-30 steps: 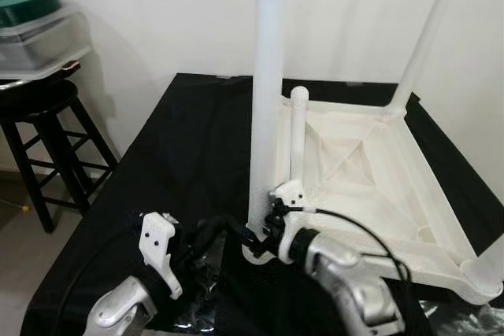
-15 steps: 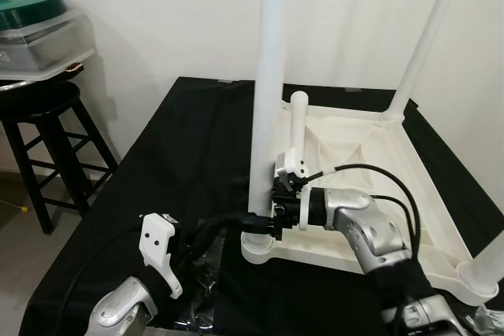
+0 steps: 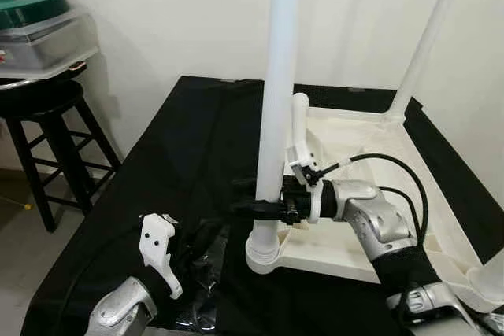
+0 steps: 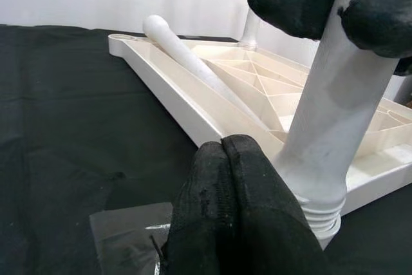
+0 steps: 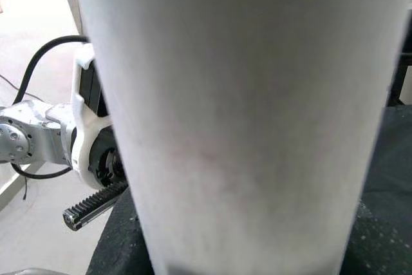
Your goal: Building children table
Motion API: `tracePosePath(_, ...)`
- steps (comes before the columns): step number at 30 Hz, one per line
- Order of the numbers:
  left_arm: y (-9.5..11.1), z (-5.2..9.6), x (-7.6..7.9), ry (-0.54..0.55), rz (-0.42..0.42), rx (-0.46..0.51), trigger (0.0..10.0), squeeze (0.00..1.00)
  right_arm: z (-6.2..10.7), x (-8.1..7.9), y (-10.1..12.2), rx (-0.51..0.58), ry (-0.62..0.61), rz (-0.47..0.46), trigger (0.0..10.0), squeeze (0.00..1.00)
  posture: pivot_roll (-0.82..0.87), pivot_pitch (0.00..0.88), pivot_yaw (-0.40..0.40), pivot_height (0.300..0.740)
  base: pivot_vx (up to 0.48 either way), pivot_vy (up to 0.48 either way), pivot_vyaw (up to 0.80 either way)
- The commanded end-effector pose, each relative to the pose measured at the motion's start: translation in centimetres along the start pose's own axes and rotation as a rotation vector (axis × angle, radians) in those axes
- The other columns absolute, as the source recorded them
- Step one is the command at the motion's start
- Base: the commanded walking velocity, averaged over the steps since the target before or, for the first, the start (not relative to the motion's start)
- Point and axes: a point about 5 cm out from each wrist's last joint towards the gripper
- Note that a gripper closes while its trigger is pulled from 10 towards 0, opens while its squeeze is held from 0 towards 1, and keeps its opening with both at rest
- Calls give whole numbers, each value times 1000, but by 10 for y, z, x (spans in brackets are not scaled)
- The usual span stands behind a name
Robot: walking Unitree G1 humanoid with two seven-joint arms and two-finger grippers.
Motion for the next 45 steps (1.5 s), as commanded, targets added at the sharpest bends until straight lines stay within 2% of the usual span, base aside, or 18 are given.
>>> tracePosePath(1, -2, 1, 2, -4, 5, -8, 10000, 0, 3, -5, -9, -13, -15, -36, 0, 0, 27, 5, -51, 740, 0, 0, 0)
tracePosePath(6, 0, 4, 3, -5, 5, -7, 10000, 0, 4, -17, -23, -74, -262, -25, 0, 0, 20, 24, -61, 740, 0, 0, 0)
tracePosePath(8, 0, 4, 3, -5, 5, -7, 10000, 0, 4, -17, -23, -74, -262, -25, 0, 0, 20, 24, -61, 740, 0, 0, 0)
tracePosePath(9, 1, 5, 2, -5, 4, -9, 10000, 0, -7, -14, -31, -66, -589, -53, 0, 0, 8, 29, -60, 740, 0, 0, 0)
tracePosePath(10, 1, 5, 2, -5, 4, -9, 10000, 0, -7, -14, -31, -66, -589, -53, 0, 0, 8, 29, -60, 740, 0, 0, 0)
tracePosePath(11, 2, 6, 2, -5, 4, -10, 10000, 0, -19, -36, -52, -147, -790, -102, 0, 0, 5, 38, -52, 740, 0, 0, 0)
tracePosePath(13, 2, 6, 2, -5, 4, -10, 10000, 0, -19, -36, -52, -147, -790, -102, 0, 0, 5, 38, -52, 740, 0, 0, 0)
tracePosePath(15, 1, 6, 0, -7, 1, -17, 10000, 0, -30, -47, -51, -168, -908, -83, 0, 0, -16, 16, -28, 740, 0, 0, 0)
tracePosePath(24, 0, 4, -1, -4, 3, -16, 10000, 0, -34, -47, -57, -174, -851, -135, 0, 0, 2, 8, -41, 740, 0, 0, 0)
tracePosePath(25, 0, 4, -1, -1, 2, -14, 10000, 0, -33, -47, -57, -183, -863, -139, 10000, 0, 6, 4, -44, 740, 0, 0, 0)
tracePosePath(27, -1, 4, -2, 0, 3, -15, 10000, 0, -38, -48, -53, -162, -834, -153, 10000, 1000, 6, 0, -40, 740, 0, 0, 0)
tracePosePath(31, -1, 3, -2, -2, 4, -17, 10000, 0, -41, -50, -50, -146, -800, -155, 10000, 1000, 6, 0, -40, 740, 0, 0, 0)
tracePosePath(34, -1, 3, -2, -4, 6, -18, 10000, 0, -42, -46, -42, -96, -703, -144, 10000, 1000, 9, 0, -37, 740, 0, 0, 0)
tracePosePath(37, -2, 2, -1, -5, 7, -18, 10000, 0, -32, -34, -29, -55, -535, -65, 10000, 1000, 16, 0, -41, 740, 0, 0, 0)
tracePosePath(38, -2, 1, -1, -5, 8, -18, 10000, 0, -24, -27, -25, -45, -476, -54, 10000, 259, 22, 0, -46, 740, 0, 0, 0)
tracePosePath(39, -2, 1, -1, -5, 8, -18, 10000, 0, -24, -27, -25, -45, -476, -54, 10000, 259, 22, 0, -46, 740, 0, 0, 0)
tracePosePath(40, -2, 1, -1, -4, 7, -16, 10000, 0, -15, -19, -23, -53, -428, -31, 10000, 0, 26, 0, -49, 740, 0, 0, 0)
tracePosePath(45, -3, 0, -1, 0, 2, -13, 10000, 0, 1, -3, -18, -101, -277, 15, 10000, 0, 41, 0, -56, 740, 0, 0, 0)
Point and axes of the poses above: a point about 5 cm out from each wrist's last joint towards the gripper, its own z axis pointing back from the gripper into the wrist, its own y axis along the axis of the wrist's last joint, x = y × z, and after that the axes turned 10 degrees about z, right-handed
